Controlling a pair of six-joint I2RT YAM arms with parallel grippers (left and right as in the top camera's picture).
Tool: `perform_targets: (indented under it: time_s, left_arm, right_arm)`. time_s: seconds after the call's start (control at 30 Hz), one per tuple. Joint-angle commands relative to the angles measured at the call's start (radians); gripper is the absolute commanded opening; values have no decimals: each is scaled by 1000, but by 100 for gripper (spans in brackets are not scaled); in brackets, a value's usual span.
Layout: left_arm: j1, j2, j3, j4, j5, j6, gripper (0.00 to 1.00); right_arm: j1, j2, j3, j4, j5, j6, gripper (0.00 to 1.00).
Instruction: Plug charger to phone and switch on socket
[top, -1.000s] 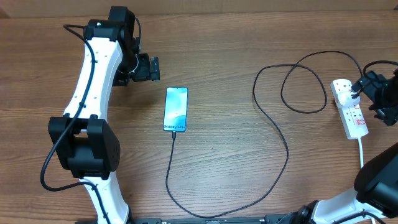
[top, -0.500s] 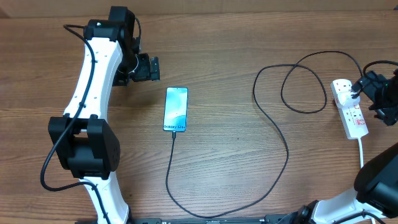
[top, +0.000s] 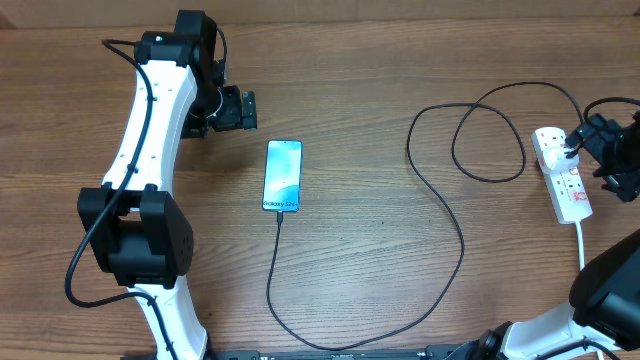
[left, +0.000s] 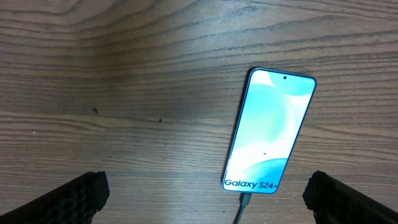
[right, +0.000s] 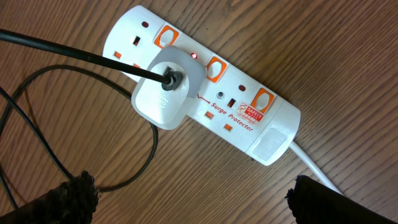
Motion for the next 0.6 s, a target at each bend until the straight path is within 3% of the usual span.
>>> perform_targets:
  time_s: [0.0,0.57]
  left_arm:
    - [5,-67,4,0,-7,-10,99]
    - [-109,-464,4,0,-6,-10,100]
  right_arm:
    - [-3,-3,2,3,-2,-4,100]
    - [-3,-3,2,3,-2,-4,100]
